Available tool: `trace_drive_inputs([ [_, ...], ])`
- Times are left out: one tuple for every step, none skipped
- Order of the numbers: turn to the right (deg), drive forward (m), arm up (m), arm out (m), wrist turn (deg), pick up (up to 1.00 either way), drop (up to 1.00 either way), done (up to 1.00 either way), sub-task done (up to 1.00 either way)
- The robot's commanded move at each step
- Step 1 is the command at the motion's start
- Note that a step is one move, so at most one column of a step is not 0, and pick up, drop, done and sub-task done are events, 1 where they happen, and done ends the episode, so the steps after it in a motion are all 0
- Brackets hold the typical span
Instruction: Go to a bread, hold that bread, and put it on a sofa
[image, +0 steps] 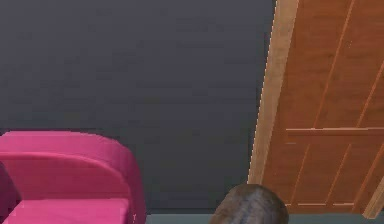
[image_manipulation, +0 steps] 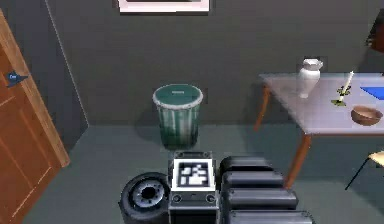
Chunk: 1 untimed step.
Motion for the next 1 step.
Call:
trace_drive_inputs([
  [-12.0,0.0,0.0,0.0,0.0,0.0,0.0,0.0,0.0],
])
